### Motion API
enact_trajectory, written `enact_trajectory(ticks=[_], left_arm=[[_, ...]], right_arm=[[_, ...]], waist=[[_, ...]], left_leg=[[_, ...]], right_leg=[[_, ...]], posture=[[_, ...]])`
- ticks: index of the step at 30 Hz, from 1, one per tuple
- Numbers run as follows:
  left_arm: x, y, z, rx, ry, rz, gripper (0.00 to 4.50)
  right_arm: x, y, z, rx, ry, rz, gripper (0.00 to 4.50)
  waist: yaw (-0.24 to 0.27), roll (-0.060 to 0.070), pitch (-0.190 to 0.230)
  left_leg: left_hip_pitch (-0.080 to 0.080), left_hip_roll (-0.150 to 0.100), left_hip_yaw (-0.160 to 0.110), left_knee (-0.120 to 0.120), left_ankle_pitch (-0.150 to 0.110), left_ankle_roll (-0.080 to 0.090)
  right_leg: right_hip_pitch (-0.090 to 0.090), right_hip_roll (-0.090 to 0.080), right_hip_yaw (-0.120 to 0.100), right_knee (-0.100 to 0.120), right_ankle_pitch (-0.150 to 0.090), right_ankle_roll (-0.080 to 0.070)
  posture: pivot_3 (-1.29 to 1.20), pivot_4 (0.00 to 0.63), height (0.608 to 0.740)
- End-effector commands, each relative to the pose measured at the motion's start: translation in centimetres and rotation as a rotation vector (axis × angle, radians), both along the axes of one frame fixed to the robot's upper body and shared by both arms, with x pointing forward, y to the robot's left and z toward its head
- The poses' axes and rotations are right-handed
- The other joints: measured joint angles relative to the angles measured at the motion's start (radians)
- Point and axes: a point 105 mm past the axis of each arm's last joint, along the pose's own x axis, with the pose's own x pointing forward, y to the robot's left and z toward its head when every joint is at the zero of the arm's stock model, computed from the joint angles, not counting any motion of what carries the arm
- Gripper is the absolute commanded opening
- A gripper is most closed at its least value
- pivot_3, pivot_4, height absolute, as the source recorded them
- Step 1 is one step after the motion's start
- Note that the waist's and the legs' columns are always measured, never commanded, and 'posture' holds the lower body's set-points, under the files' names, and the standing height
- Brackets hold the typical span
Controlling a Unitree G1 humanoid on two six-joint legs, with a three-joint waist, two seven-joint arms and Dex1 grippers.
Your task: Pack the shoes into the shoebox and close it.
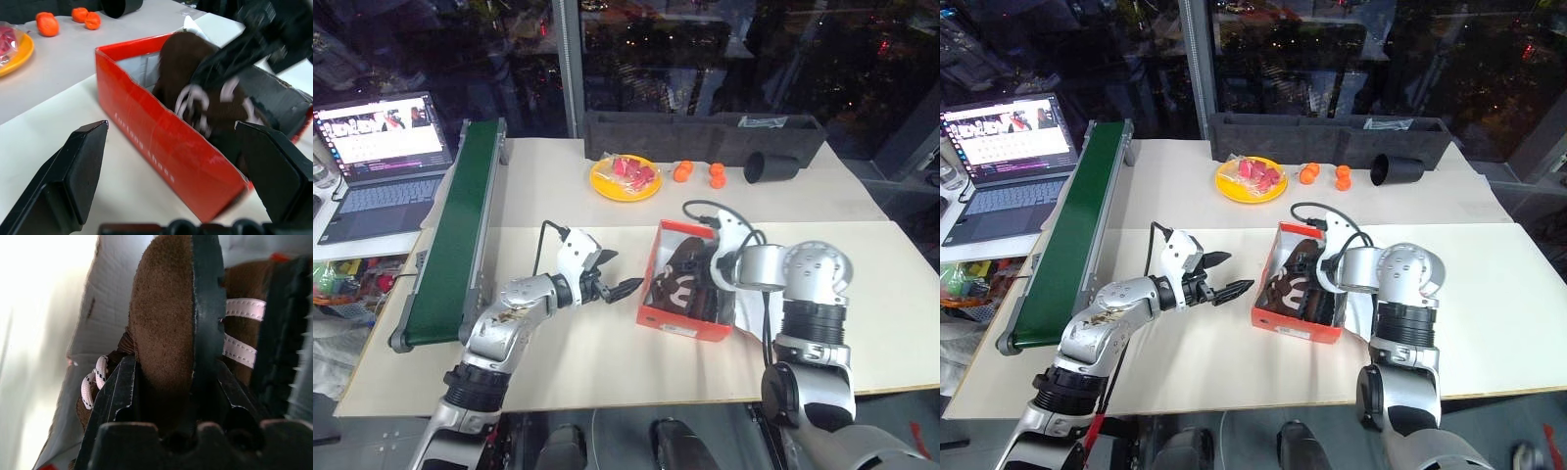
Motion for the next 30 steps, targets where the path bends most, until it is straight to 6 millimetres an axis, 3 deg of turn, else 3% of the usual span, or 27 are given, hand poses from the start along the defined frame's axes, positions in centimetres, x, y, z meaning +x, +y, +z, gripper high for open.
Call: enact_trajectory(ticks=[1, 3, 8, 13, 16, 20, 25, 27, 30], left_arm=[[-0.1, -0.3, 0.6, -0.009, -0.033, -0.006, 4.45], [-0.1, -0.4, 0.5, -0.010, -0.030, -0.008, 4.45], [-0.2, -0.8, 0.4, -0.013, -0.027, -0.017, 4.45], [-0.2, -0.9, 0.5, -0.014, -0.030, -0.020, 4.50], [-0.2, -0.8, 0.5, -0.015, -0.029, -0.022, 4.50], [-0.3, -0.9, 0.6, -0.023, -0.028, -0.042, 4.50], [-0.5, -0.6, 0.7, -0.027, -0.034, -0.077, 4.50], [-0.7, -0.4, 0.9, -0.022, -0.041, -0.115, 4.50], [-1.1, 0.2, 1.0, -0.002, -0.056, -0.169, 4.50]], right_arm=[[0.9, 0.5, -1.3, -0.075, -0.007, 0.052, 1.74], [1.4, 1.0, -2.3, -0.158, -0.019, 0.108, 1.74], [1.5, 2.4, -4.5, -0.135, 0.033, 0.161, 1.74], [1.9, 1.7, -3.8, -0.052, 0.021, 0.091, 3.20], [2.6, 0.7, 0.1, -0.045, -0.093, 0.041, 4.20], [2.1, -0.3, 4.9, -0.034, -0.217, 0.008, 4.20], [-1.1, -0.5, 11.3, 0.089, -0.405, 0.055, 4.20], [-3.1, 0.2, 12.7, 0.196, -0.499, 0.153, 4.20], [-5.9, 0.3, 12.2, 0.298, -0.543, 0.248, 3.46]], waist=[[0.000, 0.000, 0.000], [-0.001, 0.000, 0.000], [-0.001, -0.001, -0.001], [-0.002, -0.002, -0.002], [0.001, 0.000, -0.001], [0.008, 0.001, 0.000], [0.012, 0.001, 0.000], [0.012, 0.001, 0.000], [0.011, 0.001, 0.000]], left_leg=[[0.000, 0.000, 0.000, 0.000, 0.000, 0.000], [0.000, 0.000, 0.000, 0.000, 0.000, 0.000], [0.002, 0.000, 0.000, 0.000, 0.000, 0.000], [0.013, 0.001, 0.000, 0.000, 0.000, 0.000], [0.013, 0.001, 0.000, 0.000, 0.000, 0.000], [0.008, 0.000, 0.000, 0.000, 0.000, 0.000], [-0.002, 0.000, 0.000, 0.000, -0.001, 0.001], [-0.003, 0.000, -0.001, -0.001, -0.001, 0.001], [-0.002, 0.001, -0.001, -0.001, -0.001, 0.001]], right_leg=[[0.000, 0.000, 0.000, 0.000, 0.000, 0.000], [0.000, 0.000, 0.000, 0.000, 0.000, 0.000], [0.002, 0.000, 0.000, 0.000, 0.000, 0.000], [0.013, 0.000, 0.000, 0.000, 0.000, 0.000], [0.012, 0.001, 0.000, 0.000, -0.001, 0.001], [0.009, 0.000, 0.000, -0.001, -0.001, 0.001], [-0.002, 0.000, 0.000, 0.000, -0.001, 0.001], [-0.003, 0.000, -0.001, 0.000, -0.001, 0.000], [-0.001, 0.000, -0.001, -0.001, -0.001, 0.000]], posture=[[0.00, 0.150, 0.714], [0.00, 0.150, 0.714], [0.00, 0.150, 0.714], [0.00, 0.150, 0.714], [0.00, 0.150, 0.714], [0.00, 0.150, 0.714], [0.00, 0.150, 0.714], [0.00, 0.150, 0.714], [0.00, 0.150, 0.714]])
